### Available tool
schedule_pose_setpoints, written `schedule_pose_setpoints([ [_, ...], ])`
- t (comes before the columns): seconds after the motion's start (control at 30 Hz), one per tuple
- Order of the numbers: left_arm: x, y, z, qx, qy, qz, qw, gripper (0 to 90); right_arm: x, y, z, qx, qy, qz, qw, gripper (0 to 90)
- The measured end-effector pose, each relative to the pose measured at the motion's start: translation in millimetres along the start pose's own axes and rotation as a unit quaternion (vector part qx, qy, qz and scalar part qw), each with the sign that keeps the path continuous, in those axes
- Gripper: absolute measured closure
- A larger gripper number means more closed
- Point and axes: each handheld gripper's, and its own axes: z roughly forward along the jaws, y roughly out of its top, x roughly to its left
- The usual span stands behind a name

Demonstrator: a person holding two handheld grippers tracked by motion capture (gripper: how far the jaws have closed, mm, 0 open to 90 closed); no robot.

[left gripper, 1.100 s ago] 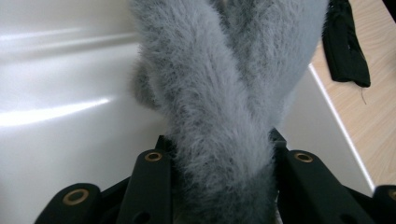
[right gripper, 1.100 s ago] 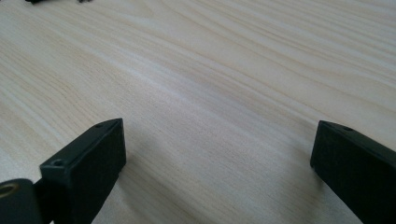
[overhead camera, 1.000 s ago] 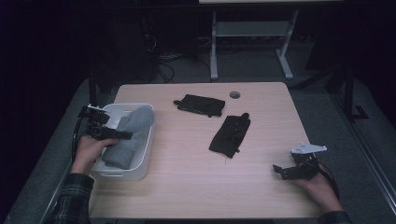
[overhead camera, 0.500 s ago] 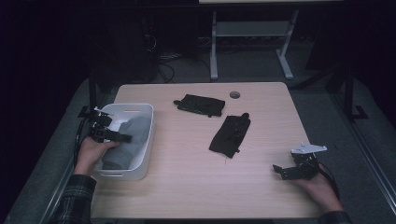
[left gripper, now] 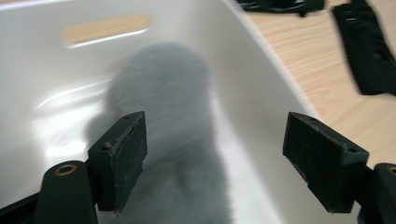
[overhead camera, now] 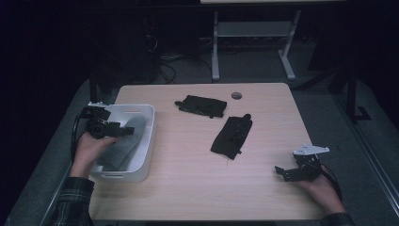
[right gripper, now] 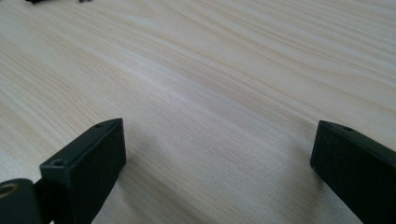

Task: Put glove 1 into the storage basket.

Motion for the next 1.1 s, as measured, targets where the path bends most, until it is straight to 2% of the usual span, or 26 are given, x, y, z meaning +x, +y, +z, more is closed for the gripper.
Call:
schedule_pose_setpoints([
  [0.13,-21.9,9.2,6.7,-0.013,-0.034,0.02,0.9991,20.8,0.0,0.0,0.0,0.0,0.0,0.0,1.0,3.2],
  [0.33,-53.5,20.0,18.9,-0.02,-0.056,0.05,0.9969,20.6,0.1,-0.1,-0.1,0.0,0.001,0.0,1.0,3.2],
  [0.43,-69.1,22.9,26.3,-0.025,-0.08,0.058,0.9948,20.5,0.1,-0.1,-0.1,0.0,0.001,-0.001,1.0,3.2],
  [0.57,-93.4,24.6,39.8,-0.019,-0.092,0.083,0.9921,20.5,0.2,-0.2,-0.1,0.0,0.001,-0.001,1.0,3.2],
  [0.87,-133.4,24.4,65.5,-0.014,-0.108,0.131,0.9854,20.9,0.2,-0.2,-0.2,0.0,0.001,-0.001,1.0,3.2],
  [0.93,-141.4,24.6,72.2,-0.017,-0.115,0.136,0.9839,23.5,0.2,-0.2,-0.2,0.0,0.001,0.0,1.0,3.2],
  [1.1,-157.3,26.3,92.5,-0.019,-0.127,0.153,0.9799,37.9,0.2,-0.2,-0.2,0.0,0.001,-0.001,1.0,3.2],
])
